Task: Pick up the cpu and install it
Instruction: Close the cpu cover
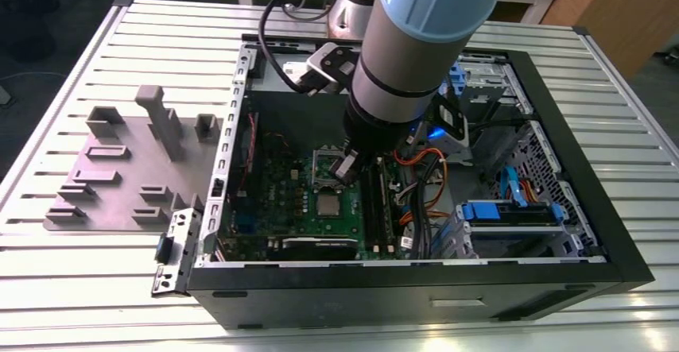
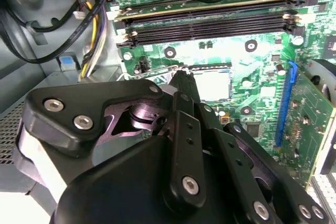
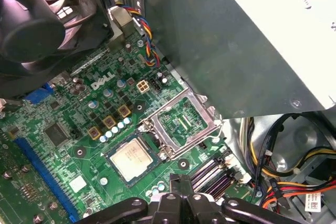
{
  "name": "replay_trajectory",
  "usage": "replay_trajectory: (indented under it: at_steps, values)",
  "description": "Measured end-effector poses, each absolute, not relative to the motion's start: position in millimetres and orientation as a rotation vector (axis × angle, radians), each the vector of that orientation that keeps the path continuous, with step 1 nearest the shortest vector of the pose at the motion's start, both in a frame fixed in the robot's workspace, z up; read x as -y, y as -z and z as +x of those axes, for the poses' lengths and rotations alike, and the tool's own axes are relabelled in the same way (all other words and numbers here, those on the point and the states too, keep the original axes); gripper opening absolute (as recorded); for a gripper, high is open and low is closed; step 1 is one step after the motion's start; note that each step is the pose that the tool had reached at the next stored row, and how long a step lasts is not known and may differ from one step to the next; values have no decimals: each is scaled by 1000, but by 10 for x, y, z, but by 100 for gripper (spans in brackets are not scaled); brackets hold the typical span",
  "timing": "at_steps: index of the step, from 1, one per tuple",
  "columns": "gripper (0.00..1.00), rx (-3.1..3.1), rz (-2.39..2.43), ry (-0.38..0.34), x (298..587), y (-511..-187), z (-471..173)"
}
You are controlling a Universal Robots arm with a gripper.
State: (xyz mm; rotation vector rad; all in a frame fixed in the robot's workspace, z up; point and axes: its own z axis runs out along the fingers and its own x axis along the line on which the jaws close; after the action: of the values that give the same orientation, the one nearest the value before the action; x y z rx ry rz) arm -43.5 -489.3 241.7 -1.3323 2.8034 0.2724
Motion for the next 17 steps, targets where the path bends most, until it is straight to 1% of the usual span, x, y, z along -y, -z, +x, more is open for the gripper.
replay_trajectory:
  at_steps: [3,14,17]
  values:
    - [11,-2779,-1323,-342,4893,-2414,-418]
    - [11,-2789,-1310,-354,4828,-2292,-335]
    - [11,-2785,-1317,-371,4812,-2281,-323]
